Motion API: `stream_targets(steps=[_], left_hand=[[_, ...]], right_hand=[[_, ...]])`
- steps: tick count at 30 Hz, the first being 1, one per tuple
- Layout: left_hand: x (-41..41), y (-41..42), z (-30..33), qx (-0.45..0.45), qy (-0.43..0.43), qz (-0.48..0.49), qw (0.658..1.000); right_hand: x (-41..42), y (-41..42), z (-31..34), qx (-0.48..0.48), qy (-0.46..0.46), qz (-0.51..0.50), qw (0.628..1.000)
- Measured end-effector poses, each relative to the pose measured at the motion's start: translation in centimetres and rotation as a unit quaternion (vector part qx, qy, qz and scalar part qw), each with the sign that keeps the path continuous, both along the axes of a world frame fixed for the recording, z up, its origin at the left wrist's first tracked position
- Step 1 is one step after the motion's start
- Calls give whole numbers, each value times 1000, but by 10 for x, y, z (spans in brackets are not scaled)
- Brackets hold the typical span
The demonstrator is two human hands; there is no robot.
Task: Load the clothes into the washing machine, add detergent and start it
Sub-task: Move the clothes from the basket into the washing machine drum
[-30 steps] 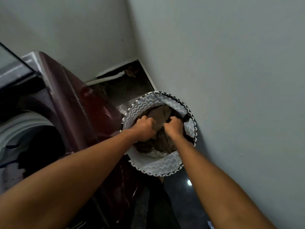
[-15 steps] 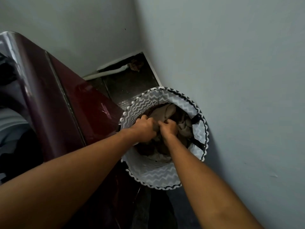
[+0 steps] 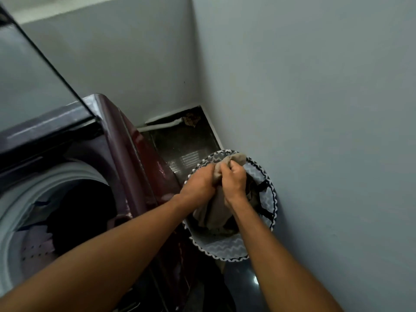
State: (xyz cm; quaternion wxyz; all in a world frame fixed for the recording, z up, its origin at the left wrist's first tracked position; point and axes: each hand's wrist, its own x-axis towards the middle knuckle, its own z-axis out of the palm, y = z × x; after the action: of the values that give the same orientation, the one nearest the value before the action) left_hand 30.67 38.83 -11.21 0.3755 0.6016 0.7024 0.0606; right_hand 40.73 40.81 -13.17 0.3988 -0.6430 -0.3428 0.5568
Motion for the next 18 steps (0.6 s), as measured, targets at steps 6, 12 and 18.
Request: stream_targets(steps=[6,12,18], left_hand=[[-8,9,44,15,-27,9,999],[-18,4,70,17,-86,110,990],[-31,-13,99,24,-151,131,979]], right_hand=[[19,-4,23,-28,63,-109,992],[35,-34,2,-60,-3,92,994],[23,-35,48,-58,-91,135,985]])
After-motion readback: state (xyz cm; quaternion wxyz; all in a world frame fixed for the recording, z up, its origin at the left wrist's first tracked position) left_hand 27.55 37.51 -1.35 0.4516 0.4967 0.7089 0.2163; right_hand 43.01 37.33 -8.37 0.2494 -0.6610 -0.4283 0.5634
